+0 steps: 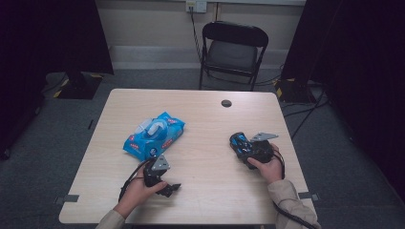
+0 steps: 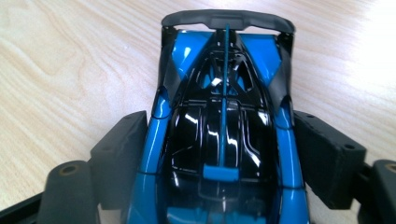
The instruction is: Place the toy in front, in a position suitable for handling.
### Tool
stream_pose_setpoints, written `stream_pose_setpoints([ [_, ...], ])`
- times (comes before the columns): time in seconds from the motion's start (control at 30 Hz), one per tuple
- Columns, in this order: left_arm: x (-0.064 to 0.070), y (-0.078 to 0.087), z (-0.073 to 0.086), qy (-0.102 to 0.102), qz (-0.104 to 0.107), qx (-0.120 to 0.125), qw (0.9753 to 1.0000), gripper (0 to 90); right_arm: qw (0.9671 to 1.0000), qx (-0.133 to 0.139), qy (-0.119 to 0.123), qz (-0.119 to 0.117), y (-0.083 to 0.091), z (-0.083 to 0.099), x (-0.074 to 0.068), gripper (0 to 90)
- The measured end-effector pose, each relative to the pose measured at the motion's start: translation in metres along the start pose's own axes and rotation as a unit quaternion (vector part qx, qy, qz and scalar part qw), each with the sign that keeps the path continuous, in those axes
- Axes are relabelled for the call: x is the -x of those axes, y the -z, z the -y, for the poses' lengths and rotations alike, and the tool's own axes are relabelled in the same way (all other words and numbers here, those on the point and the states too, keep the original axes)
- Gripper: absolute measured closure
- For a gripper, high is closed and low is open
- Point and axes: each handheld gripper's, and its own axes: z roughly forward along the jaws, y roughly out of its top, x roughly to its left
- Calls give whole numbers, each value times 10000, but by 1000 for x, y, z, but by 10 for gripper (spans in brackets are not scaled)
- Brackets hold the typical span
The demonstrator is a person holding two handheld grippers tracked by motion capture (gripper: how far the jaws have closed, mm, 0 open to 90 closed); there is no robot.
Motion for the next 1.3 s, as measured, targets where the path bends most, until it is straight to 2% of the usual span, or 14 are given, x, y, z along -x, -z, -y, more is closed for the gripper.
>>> stream_pose_setpoints([
  [0.27, 0, 0, 0, -19, -2, -12, 10000, 0, 9999, -94, -30, 126, 1, -2, -4, 258],
  [0.4, 0, 0, 0, 2, 9, -9, 10000, 0, 9998, -80, -131, 130, 3, -2, -3, 259],
  [0.53, 0, 0, 0, 3, 10, -9, 10000, 0, 9997, -156, -94, 148, 4, -3, -5, 259],
  [0.67, 0, 0, 0, -13, -2, -11, 10000, 0, 9998, -43, -157, 119, 7, -6, -8, 260],
  [0.83, 0, 0, 0, -14, -1, -12, 10000, 0, 10000, -11, -30, 61, 11, -11, -13, 259],
  [1.03, 0, 0, 0, -15, -1, -12, 10000, 0, 9995, 70, 254, -175, 13, -21, -34, 259],
  [1.2, 0, 0, 0, -15, -3, -15, 10000, 0, 9979, 164, 390, -485, 10, -29, -58, 259],
  [1.3, 0, 0, 0, -11, 0, -10, 10000, 0, 9964, 142, 564, -612, 4, -33, -74, 259],
])
